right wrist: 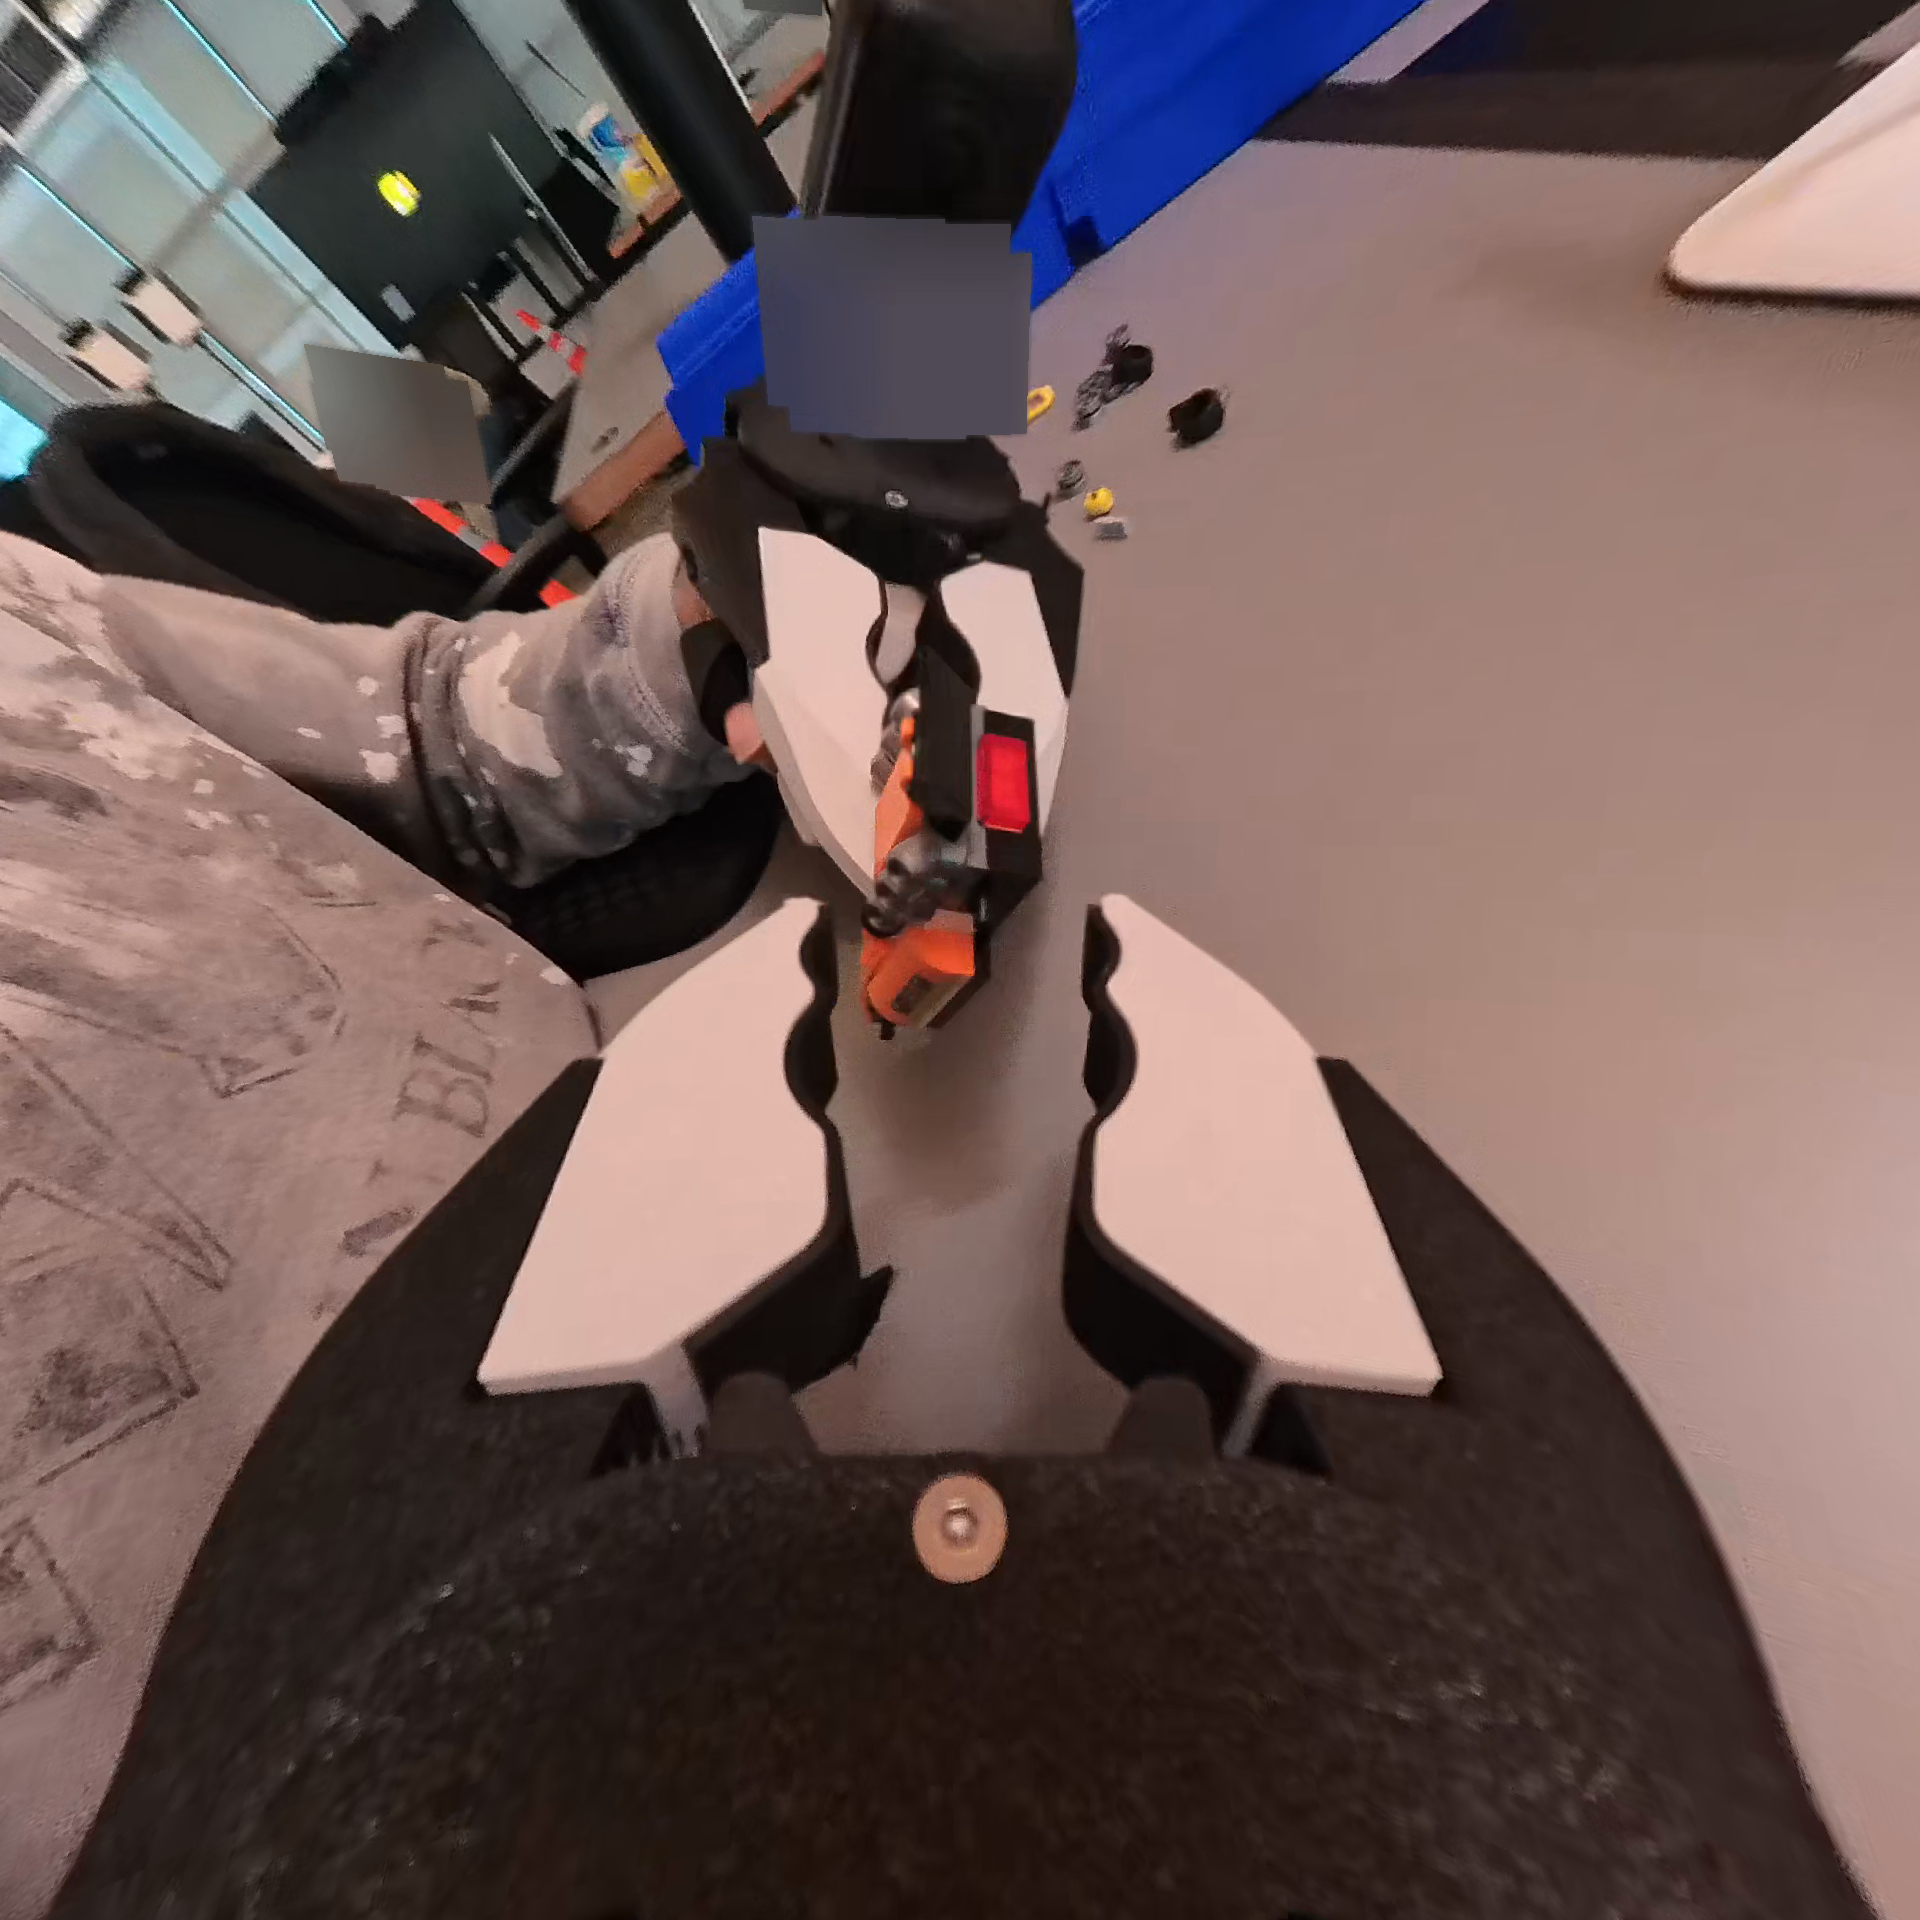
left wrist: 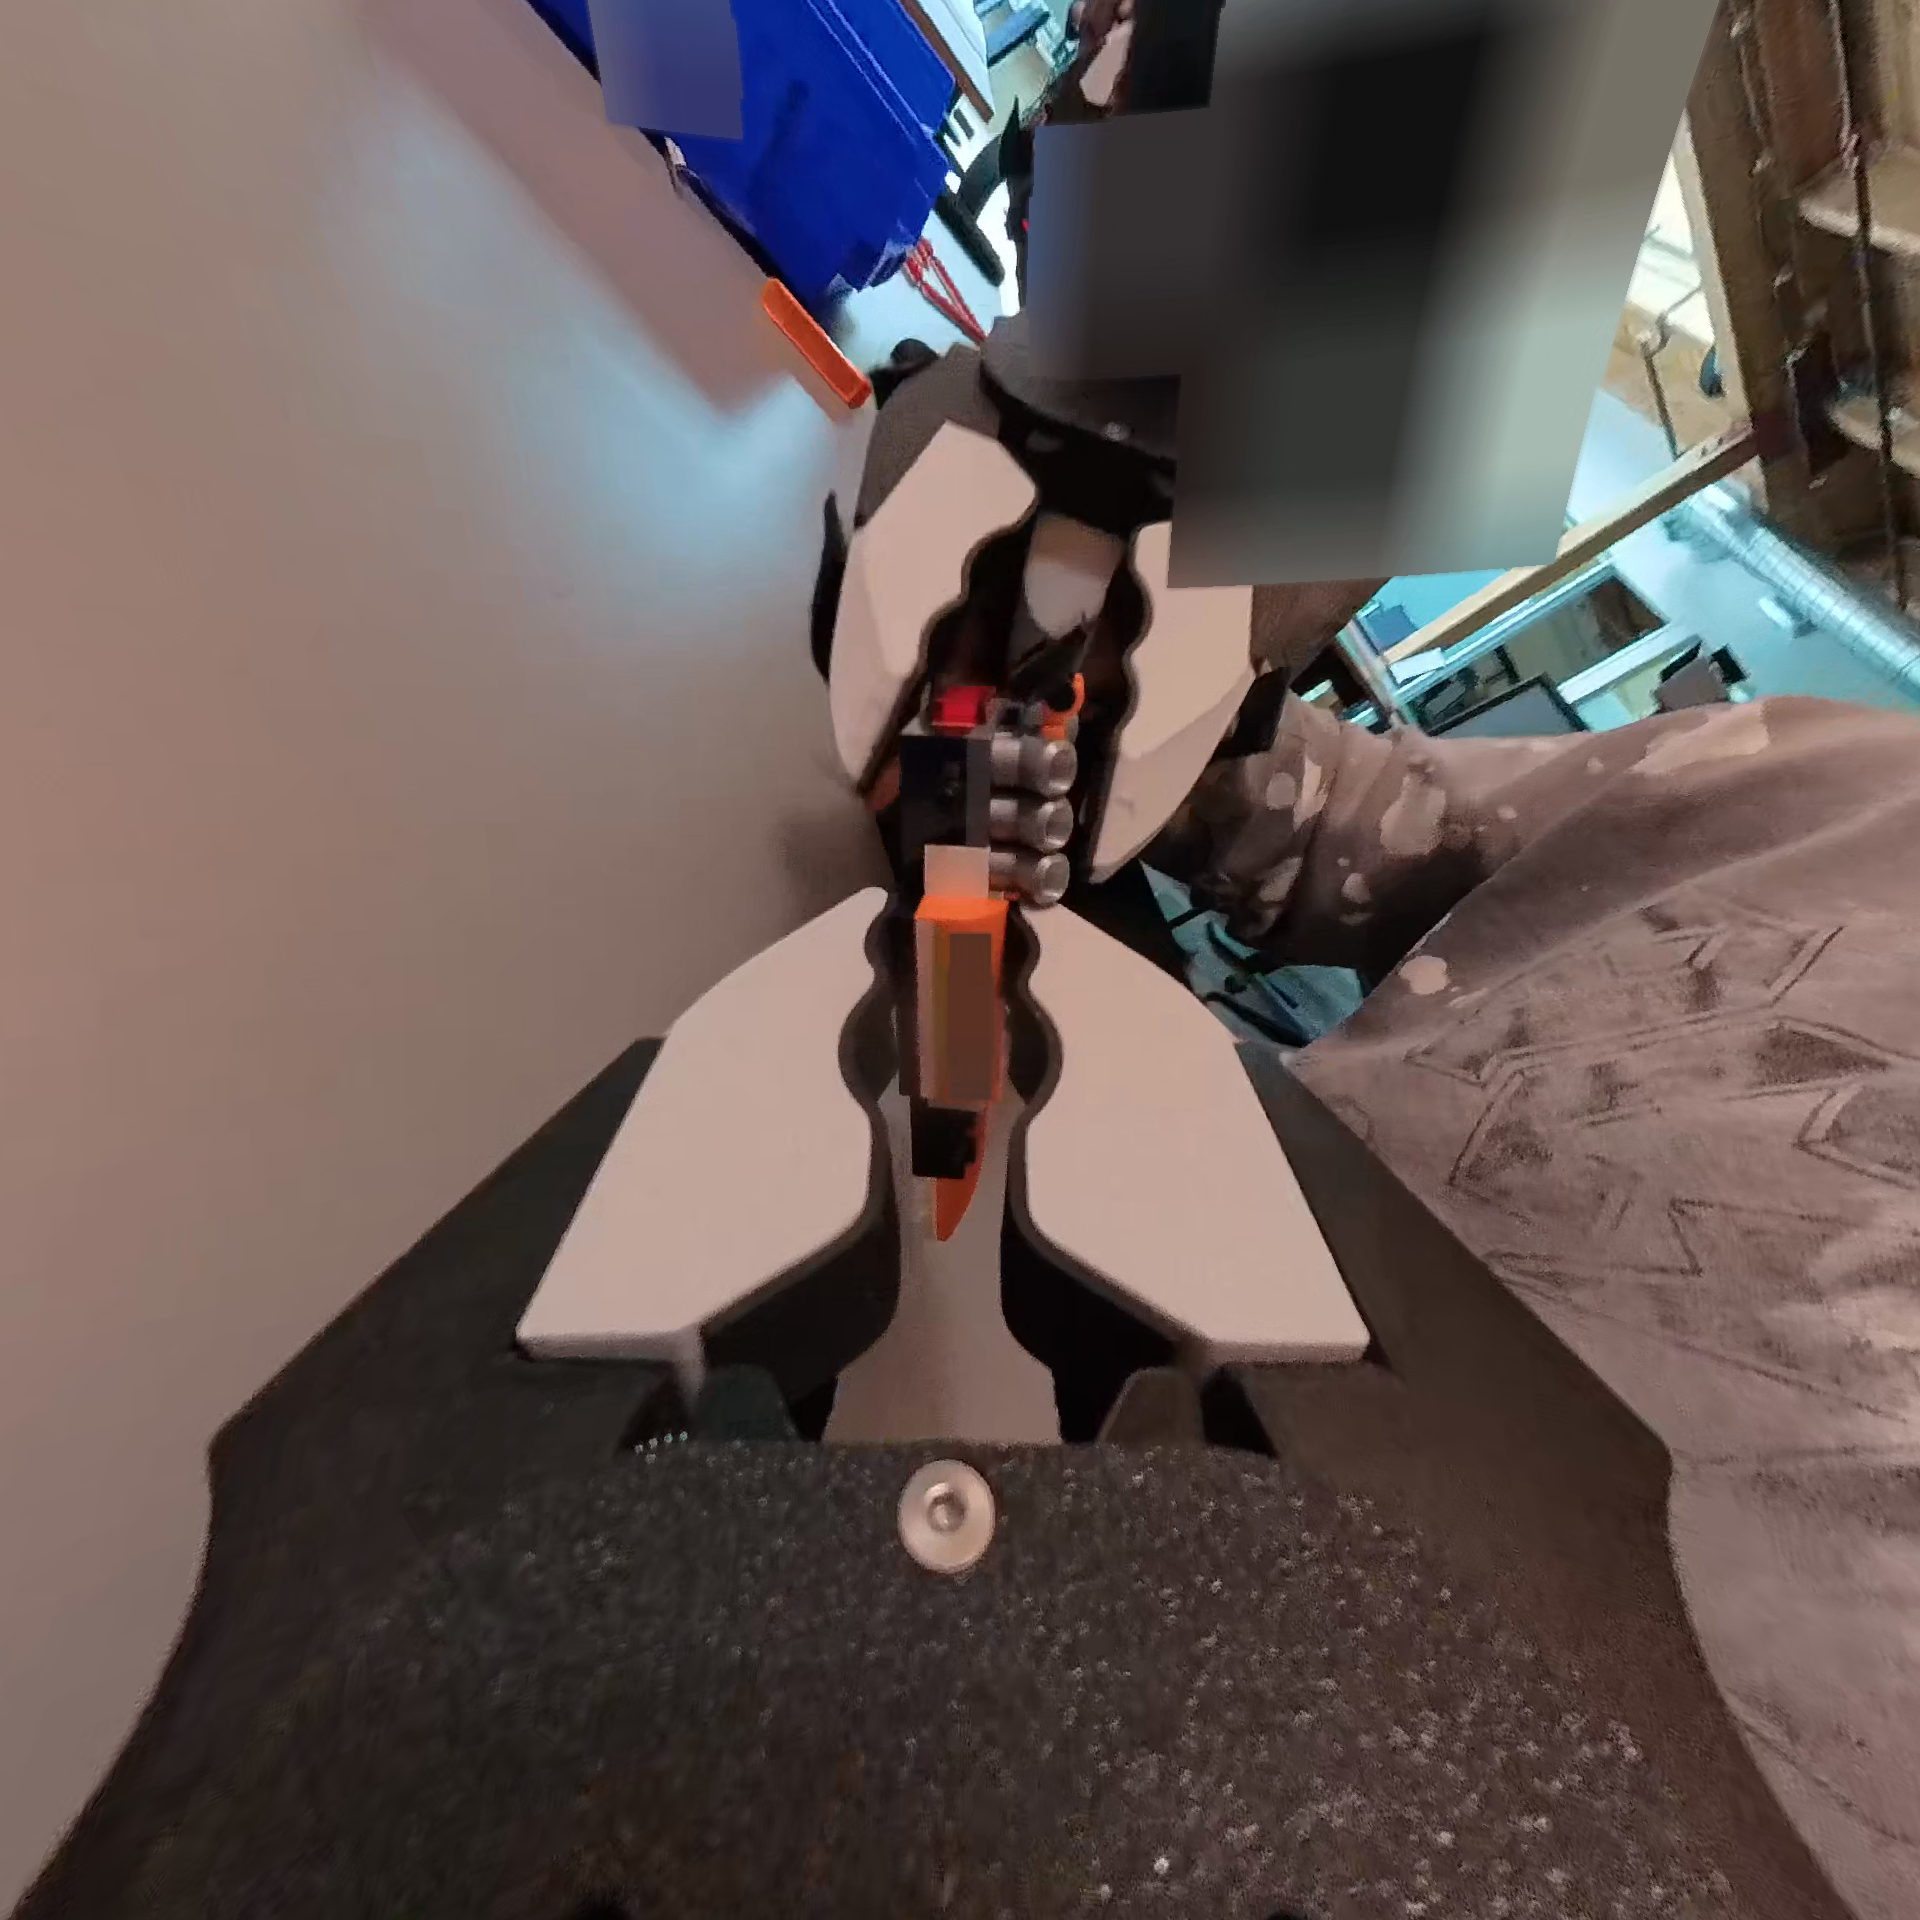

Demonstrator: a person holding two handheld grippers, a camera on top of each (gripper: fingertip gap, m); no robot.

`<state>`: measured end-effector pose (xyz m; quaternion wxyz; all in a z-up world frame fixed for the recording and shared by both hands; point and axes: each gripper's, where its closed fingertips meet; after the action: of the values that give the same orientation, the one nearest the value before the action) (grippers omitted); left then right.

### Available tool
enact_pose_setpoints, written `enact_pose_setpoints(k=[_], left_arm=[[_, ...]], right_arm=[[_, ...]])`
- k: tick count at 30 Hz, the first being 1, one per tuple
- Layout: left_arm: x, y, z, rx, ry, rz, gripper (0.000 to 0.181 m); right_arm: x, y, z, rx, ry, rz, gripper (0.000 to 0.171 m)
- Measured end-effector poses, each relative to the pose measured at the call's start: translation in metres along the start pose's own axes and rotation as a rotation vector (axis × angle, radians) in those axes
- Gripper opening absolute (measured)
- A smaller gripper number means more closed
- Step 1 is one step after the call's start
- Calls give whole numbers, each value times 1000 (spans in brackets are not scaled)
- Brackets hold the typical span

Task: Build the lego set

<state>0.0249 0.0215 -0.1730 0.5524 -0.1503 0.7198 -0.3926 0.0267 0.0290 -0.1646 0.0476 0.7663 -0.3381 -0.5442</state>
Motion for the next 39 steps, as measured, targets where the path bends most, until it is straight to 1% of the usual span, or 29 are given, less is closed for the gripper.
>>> enact_pose_setpoints(k=[2, 6, 7, 8, 9, 11, 13, 15, 18, 20, 21, 23, 26, 28, 29, 30, 31, 32, 34, 36, 39], left_arm=[[1, -1, 1, -10, 14, 24, 17], [-8, -3, -3, -30, -17, 84, 17], [-12, -3, -5, -53, -29, 126, 22], [-17, -3, -8, -87, -44, 173, 33], [-22, -2, -12, -126, -51, 222, 40], [-32, -3, -21, -223, -63, 342, 50], [-39, -5, -25, -334, -45, 471, 55], [-44, -1, -25, -481, -23, 598, 58], [-51, 8, -26, -711, 3, 799, 54], [-51, 12, -28, -809, 28, 881, 44], [-51, 10, -27, -815, 33, 908, 34], [-52, 8, -29, -819, 35, 921, 33], [-52, 6, -31, -779, 32, 908, 33], [-52, 4, -32, -703, 15, 868, 33], [-51, 4, -33, -644, -3, 814, 33], [-51, 4, -35, -575, -19, 755, 33], [-49, 5, -37, -508, -28, 689, 33], [-49, 7, -40, -450, -41, 626, 33], [-49, 15, -49, -363, -46, 525, 33], [-49, 28, -57, -301, -36, 447, 33], [-49, 61, -68, -294, -10, 359, 32]], right_arm=[[0, 6, 5, -42, -21, 58, 30], [-9, 8, 5, -70, -97, 139, 27], [-13, 8, 4, -78, -123, 167, 27], [-17, 9, 2, -92, -152, 203, 27], [-22, 7, -1, -100, -189, 247, 26], [-33, -4, -10, -87, -293, 352, 26], [-47, -18, -23, -92, -433, 490, 27], [-55, -31, -33, -81, -556, 612, 26], [-60, -37, -35, -73, -666, 735, 27], [-61, -36, -32, -78, -701, 788, 26], [-61, -34, -30, -74, -711, 802, 26], [-63, -32, -30, -70, -727, 812, 27], [-63, -30, -29, -58, -717, 802, 27], [-62, -27, -29, -68, -691, 785, 27], [-62, -27, -29, -72, -680, 769, 27], [-61, -28, -31, -57, -673, 752, 31], [-60, -32, -33, -31, -667, 728, 39], [-59, -36, -37, -7, -662, 700, 43], [-58, -44, -47, 58, -651, 613, 43], [-58, -55, -56, 175, -626, 491, 42], [-64, -71, -66, 329, -579, 305, 39]])
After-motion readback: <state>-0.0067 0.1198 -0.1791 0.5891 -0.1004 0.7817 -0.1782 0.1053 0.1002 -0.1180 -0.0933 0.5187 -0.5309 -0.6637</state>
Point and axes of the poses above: each gripper's, where its closed fingertips meet, z out along the fingers, x out of its underside, y = z × x across the jaws, and after that the axes turned 11 degrees about x, right-handed
